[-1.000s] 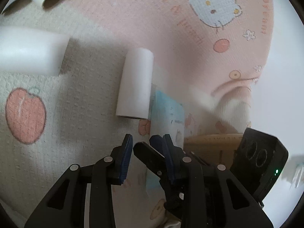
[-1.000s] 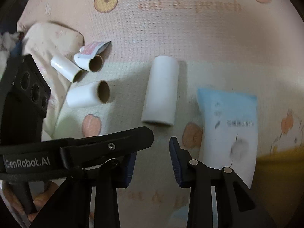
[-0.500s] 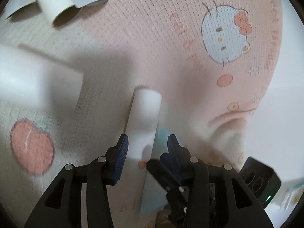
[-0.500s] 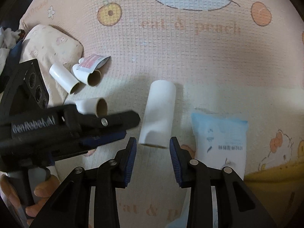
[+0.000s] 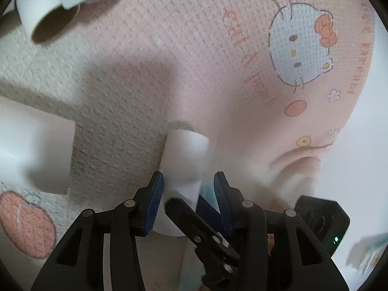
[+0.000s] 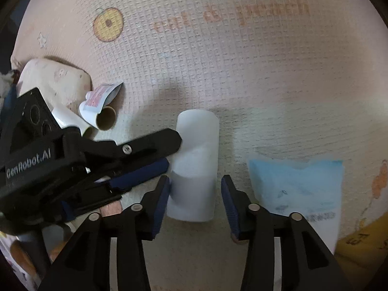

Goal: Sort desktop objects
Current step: 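Lift the white tube with both grippers and carry it over the box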

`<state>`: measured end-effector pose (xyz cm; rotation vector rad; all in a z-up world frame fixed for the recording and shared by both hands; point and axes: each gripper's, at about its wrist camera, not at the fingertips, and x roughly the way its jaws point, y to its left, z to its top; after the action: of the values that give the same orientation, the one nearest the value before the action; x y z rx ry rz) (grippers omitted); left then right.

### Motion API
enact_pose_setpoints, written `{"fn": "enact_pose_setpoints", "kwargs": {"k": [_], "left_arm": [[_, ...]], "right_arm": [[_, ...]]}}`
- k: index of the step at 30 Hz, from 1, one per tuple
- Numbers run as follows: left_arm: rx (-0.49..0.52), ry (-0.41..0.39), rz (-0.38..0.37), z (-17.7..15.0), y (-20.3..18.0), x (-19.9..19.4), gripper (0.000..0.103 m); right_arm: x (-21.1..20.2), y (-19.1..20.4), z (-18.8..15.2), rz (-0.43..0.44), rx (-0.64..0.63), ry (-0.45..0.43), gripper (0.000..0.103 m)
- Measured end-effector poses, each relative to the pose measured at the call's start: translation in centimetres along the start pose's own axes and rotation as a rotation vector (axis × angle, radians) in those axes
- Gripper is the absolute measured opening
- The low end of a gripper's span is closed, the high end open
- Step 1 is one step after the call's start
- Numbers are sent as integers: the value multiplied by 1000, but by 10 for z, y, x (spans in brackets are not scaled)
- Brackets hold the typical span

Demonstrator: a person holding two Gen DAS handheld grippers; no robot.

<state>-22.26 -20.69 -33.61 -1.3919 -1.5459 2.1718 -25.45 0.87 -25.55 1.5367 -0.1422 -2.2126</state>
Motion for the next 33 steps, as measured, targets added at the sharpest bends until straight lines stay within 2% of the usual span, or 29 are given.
{"fn": "enact_pose_setpoints", "kwargs": {"k": [3, 8, 10, 12, 16, 20, 24, 29, 33], "left_arm": [[5, 15, 22, -2, 1, 5, 47], [0, 13, 30, -4, 4, 5, 47], [-1, 13, 29, -6, 4, 4, 47], [3, 22, 31, -7, 4, 4, 47], [38, 51, 49, -16, 2, 4, 47], [116, 86, 87, -32, -5, 6, 46], [152, 114, 91, -48, -3, 0, 46], [131, 154, 103, -67, 5, -15, 46], [188, 140, 140, -80, -1, -24, 46]], "right_arm": [[12, -5, 0, 8, 19, 32, 45], [7, 1, -2, 10, -25, -14, 45], [5, 2, -4, 22, -30, -4, 45], [4, 3, -6, 12, -44, 9, 42], [2, 8, -14, -19, -65, 24, 42], [-4, 8, -29, -31, -50, 35, 42], [-11, 10, -44, -52, -45, 41, 42], [-15, 14, -67, -14, -6, 52, 42], [-19, 24, -85, -7, 15, 44, 42]]}}
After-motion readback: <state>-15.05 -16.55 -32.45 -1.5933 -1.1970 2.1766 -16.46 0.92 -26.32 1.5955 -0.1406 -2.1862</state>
